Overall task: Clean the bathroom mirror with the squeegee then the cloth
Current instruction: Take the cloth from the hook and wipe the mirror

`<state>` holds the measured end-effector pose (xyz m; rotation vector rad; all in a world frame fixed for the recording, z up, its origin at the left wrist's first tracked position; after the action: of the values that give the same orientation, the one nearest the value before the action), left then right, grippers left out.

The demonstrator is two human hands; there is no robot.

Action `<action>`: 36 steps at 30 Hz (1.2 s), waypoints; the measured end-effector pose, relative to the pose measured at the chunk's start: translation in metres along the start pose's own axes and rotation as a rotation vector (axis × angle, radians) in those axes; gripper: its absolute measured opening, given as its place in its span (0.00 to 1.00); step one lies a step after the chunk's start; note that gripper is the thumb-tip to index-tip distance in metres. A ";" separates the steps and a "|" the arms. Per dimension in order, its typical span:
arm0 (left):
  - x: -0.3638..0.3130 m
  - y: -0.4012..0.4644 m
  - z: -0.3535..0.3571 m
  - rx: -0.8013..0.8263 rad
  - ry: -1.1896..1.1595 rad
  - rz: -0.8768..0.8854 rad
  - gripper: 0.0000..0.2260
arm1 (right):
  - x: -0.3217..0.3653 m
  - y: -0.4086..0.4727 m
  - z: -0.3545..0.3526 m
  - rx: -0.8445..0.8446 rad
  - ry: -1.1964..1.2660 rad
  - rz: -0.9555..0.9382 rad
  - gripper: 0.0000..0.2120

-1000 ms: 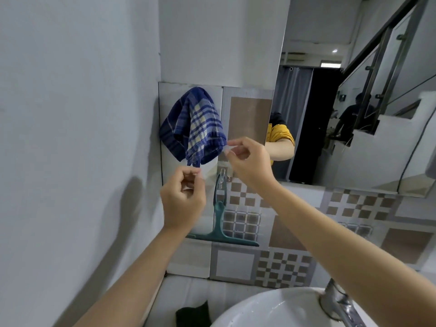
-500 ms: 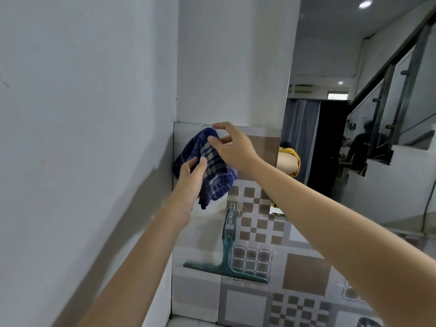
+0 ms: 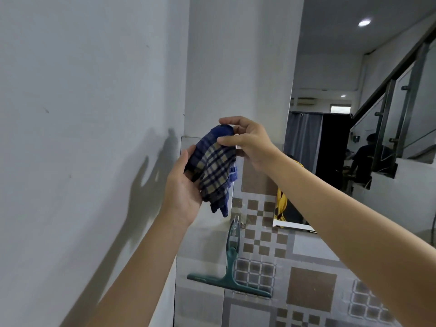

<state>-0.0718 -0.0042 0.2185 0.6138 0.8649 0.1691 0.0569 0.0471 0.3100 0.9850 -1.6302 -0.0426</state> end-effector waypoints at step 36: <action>-0.009 -0.038 0.224 0.226 0.877 0.223 0.13 | 0.108 -0.265 -0.103 -0.237 0.004 -0.307 0.16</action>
<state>0.0874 -0.1364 0.3129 0.8625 1.6754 0.5746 0.2948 -0.1418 0.2935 1.0394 -1.4198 -0.4319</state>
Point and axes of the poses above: each hand's wrist, its own y-axis towards the middle knuckle, its own z-axis out of the palm, x = y × z, the point moved 4 cm from there along y, towards the middle knuckle, and after that the axes turned 14 degrees about x, right-handed, at the moved point
